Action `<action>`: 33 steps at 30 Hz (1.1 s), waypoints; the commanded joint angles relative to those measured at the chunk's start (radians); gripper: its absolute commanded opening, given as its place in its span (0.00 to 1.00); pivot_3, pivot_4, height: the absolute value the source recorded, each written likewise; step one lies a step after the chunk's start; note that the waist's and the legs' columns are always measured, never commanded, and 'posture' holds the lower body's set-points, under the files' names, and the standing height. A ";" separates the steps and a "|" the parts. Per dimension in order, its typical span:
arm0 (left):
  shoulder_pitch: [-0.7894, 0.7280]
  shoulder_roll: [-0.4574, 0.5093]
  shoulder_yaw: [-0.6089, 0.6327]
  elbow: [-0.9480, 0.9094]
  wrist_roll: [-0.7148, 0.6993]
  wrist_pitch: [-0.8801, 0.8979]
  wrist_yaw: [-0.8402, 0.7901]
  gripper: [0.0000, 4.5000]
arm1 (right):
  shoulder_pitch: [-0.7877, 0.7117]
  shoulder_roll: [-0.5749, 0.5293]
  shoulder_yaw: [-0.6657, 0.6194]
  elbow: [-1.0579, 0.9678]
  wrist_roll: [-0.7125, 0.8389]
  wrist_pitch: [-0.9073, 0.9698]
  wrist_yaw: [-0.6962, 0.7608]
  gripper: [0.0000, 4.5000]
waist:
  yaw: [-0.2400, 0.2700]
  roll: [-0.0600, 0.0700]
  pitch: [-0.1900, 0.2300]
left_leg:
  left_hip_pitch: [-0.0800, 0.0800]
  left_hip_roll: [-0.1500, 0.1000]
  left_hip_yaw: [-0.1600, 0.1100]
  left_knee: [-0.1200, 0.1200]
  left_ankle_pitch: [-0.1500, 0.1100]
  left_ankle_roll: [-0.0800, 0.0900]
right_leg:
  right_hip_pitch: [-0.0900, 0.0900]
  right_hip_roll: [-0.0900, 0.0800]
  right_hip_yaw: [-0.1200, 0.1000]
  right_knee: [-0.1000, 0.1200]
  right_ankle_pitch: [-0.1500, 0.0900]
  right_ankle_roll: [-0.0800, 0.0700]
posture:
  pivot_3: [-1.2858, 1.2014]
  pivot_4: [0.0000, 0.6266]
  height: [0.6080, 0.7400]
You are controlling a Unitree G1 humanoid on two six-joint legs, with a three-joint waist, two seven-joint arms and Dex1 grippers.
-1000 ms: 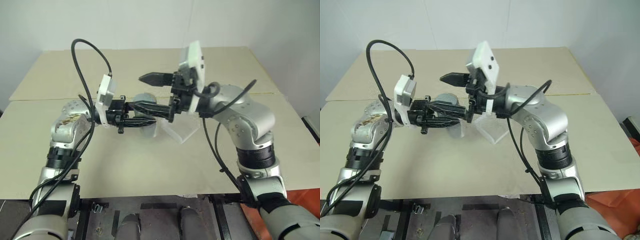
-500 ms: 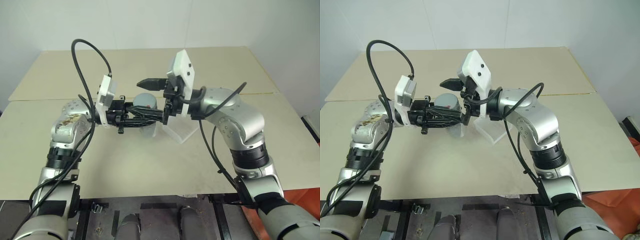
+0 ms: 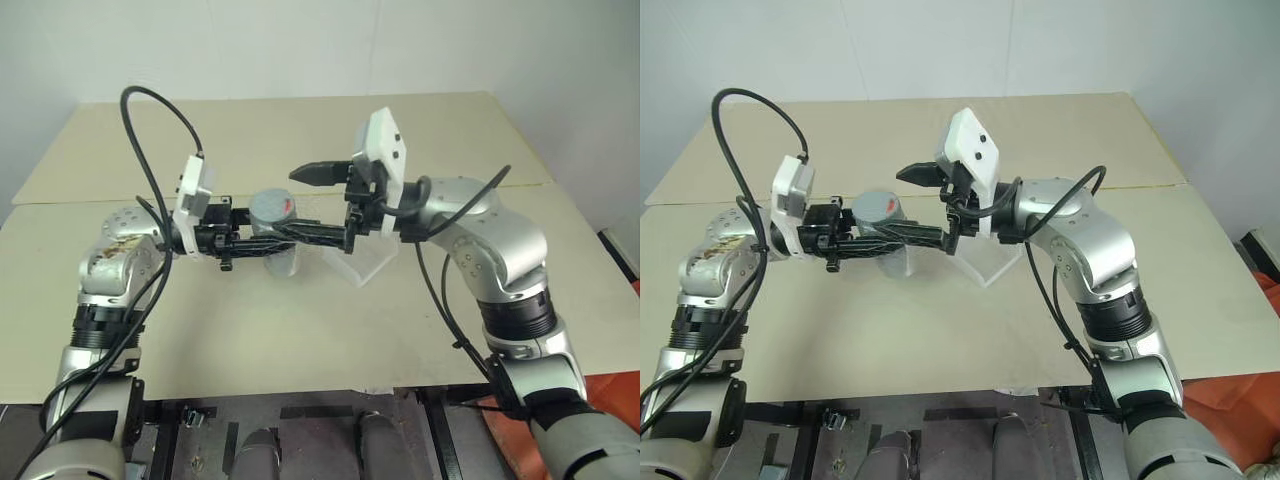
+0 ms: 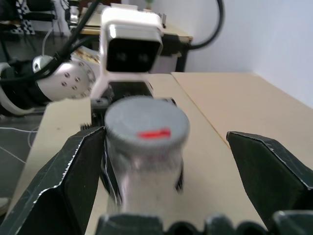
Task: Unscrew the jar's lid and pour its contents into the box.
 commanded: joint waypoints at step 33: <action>-0.056 -0.114 -0.056 0.031 0.026 -0.096 0.004 0.43 | -0.013 0.064 0.027 -0.133 0.035 0.061 -0.077 0.99 | -0.001 0.000 0.000 | 0.000 0.000 0.000 0.000 0.000 0.000 | 0.000 0.000 0.000 0.000 0.000 0.000 | 0.52 0.24 1.00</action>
